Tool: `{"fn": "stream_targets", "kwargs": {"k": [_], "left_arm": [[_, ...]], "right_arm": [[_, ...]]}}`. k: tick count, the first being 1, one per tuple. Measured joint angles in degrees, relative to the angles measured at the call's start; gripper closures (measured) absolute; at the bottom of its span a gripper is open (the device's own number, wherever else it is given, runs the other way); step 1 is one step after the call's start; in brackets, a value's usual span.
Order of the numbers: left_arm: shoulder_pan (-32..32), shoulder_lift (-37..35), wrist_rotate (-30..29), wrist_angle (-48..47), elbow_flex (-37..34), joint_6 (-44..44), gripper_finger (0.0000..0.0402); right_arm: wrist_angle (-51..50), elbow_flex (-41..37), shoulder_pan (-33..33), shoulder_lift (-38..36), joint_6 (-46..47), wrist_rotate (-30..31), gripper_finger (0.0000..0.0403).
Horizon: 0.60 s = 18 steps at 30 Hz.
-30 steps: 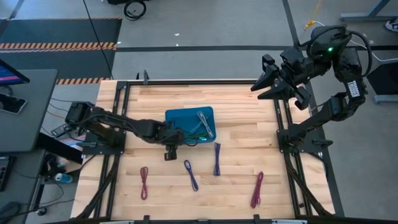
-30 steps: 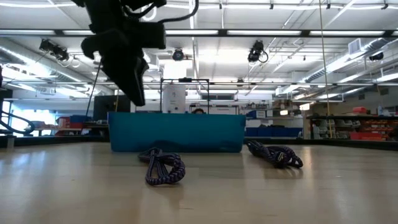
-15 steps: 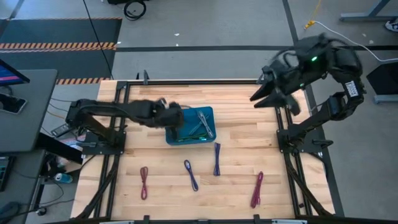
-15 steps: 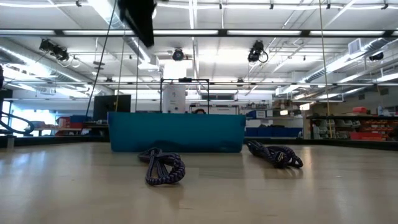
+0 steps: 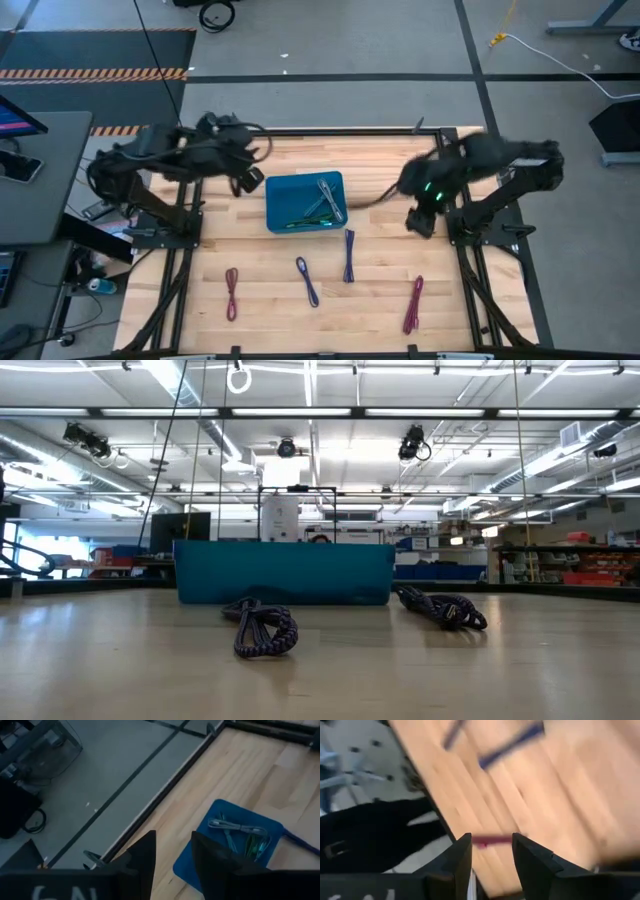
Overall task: Pick and place USB-C Cables
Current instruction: Put the right black pink charger cable into the blue bin
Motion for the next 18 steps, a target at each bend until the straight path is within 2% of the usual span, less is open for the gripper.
{"fn": "stream_targets", "kwargs": {"k": [6,10,15,18], "left_arm": [[-0.5,-2.2,-1.4,-0.1,0.1,1.3,0.0271],[-0.5,-2.8,-1.6,-0.1,0.1,4.7,0.0271],[-0.5,-2.8,-1.6,-0.1,0.1,7.9,0.0271],[-0.5,-2.8,-1.6,-0.1,0.1,10.1,0.0271]], "right_arm": [[4.6,-15.7,10.3,-0.1,20.6,-1.5,0.0257],[18.8,-24.9,17.2,-0.1,37.1,-0.8,0.0257],[40.7,-35.2,25.4,0.5,57.6,9.0,0.0256],[47.0,-39.6,29.3,2.3,67.4,9.7,0.0252]]}}
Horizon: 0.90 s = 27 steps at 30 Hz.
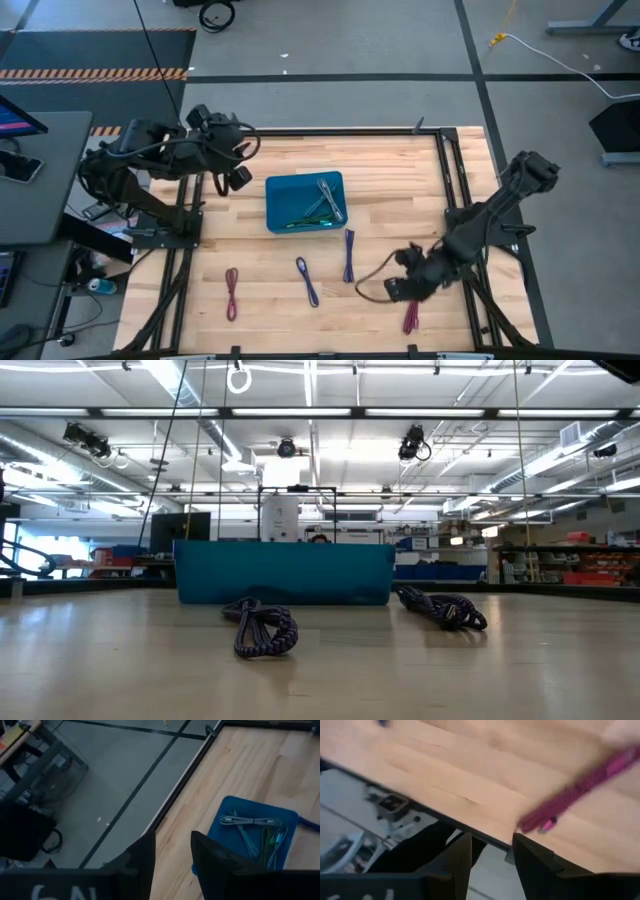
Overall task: Pick and place USB-C Cables
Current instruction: Put the right black pink charger cable into the blue bin
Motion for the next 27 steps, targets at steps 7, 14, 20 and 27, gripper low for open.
{"fn": "stream_targets", "kwargs": {"k": [7,14,20,27], "left_arm": [[0.0,0.0,-0.4,0.1,0.0,3.5,0.0271],[0.1,0.0,-0.9,0.1,0.0,3.6,0.0271],[0.1,0.0,-0.9,0.1,0.0,3.6,0.0271],[0.1,0.0,-0.9,0.2,0.0,3.4,0.0271]], "right_arm": [[0.6,-3.1,5.3,5.3,12.9,-8.4,0.0240],[0.3,-3.3,5.9,10.3,17.8,-5.8,0.0231],[1.4,-3.3,5.4,15.2,16.2,-6.6,0.0217],[1.4,-3.3,4.4,18.4,16.0,-7.8,0.0165]]}}
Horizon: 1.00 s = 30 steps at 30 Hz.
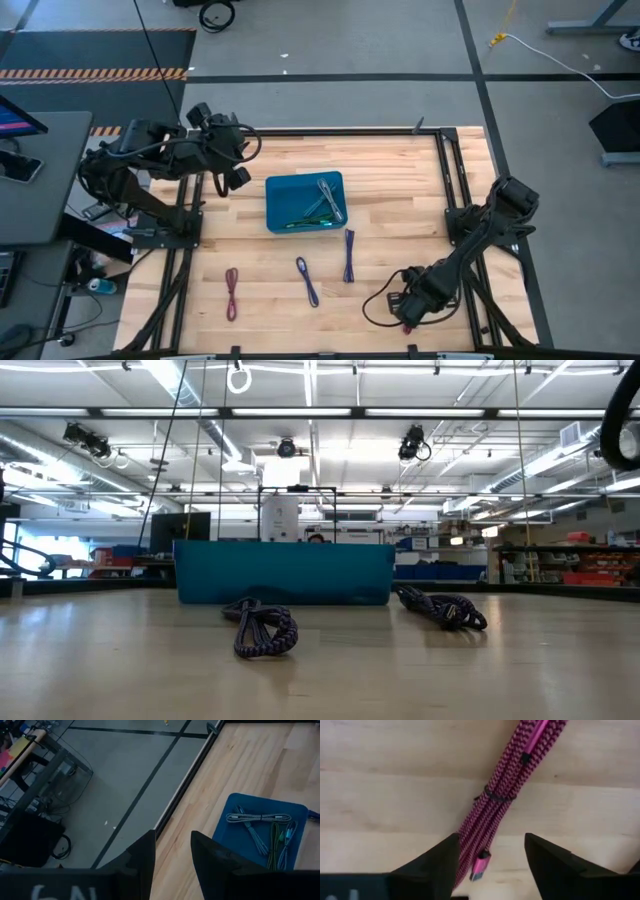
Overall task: Pick and place USB-C Cables
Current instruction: Put the right black pink charger cable into the blue bin
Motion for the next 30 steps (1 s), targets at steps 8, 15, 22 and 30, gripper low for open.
{"fn": "stream_targets", "kwargs": {"k": [8,15,22,30], "left_arm": [[0.0,0.0,0.0,0.0,0.0,-0.9,0.0271],[0.0,0.0,0.1,0.0,0.0,-1.1,0.0271],[0.0,0.0,0.1,0.0,0.0,-1.1,0.0271],[0.0,0.0,0.1,-0.1,0.0,0.0,0.0271]], "right_arm": [[1.6,0.1,-2.2,3.3,0.0,2.7,0.0124],[2.5,0.2,-2.9,4.3,-1.2,1.5,0.0174],[3.2,0.1,-4.1,3.6,-4.8,1.0,0.0365],[3.7,3.0,-9.7,1.4,-17.7,3.6,0.0389]]}}
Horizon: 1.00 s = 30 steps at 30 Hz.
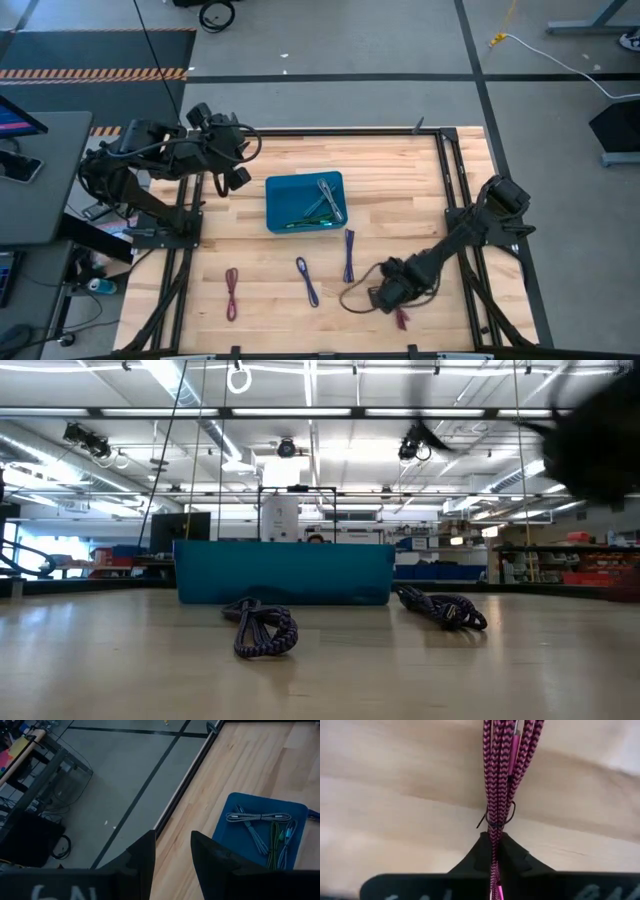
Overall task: Pick and place USB-C Cables
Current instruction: Put the right black pink charger cable into the blue bin
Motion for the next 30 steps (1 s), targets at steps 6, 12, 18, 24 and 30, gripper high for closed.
{"fn": "stream_targets", "kwargs": {"k": [6,12,18,24,30], "left_arm": [[0.0,0.0,0.0,0.0,0.0,0.7,0.0271],[0.0,0.0,0.0,0.0,0.0,2.0,0.0271],[0.0,0.0,0.0,0.0,0.0,2.0,0.0271],[0.0,0.0,0.0,0.0,0.0,1.4,0.0271],[0.0,0.0,0.0,0.0,0.0,-0.9,0.0271]], "right_arm": [[-5.1,10.3,-9.4,-2.9,-21.0,8.6,0.0389],[-19.3,25.9,-22.4,-3.6,-51.7,15.6,0.0389],[-22.1,36.6,-38.2,-3.6,-83.1,14.7,0.0389],[-19.3,38.7,-51.0,-3.6,-100.5,6.2,0.0389],[-17.6,38.7,-56.3,-1.0,-112.4,-3.4,0.0389]]}}
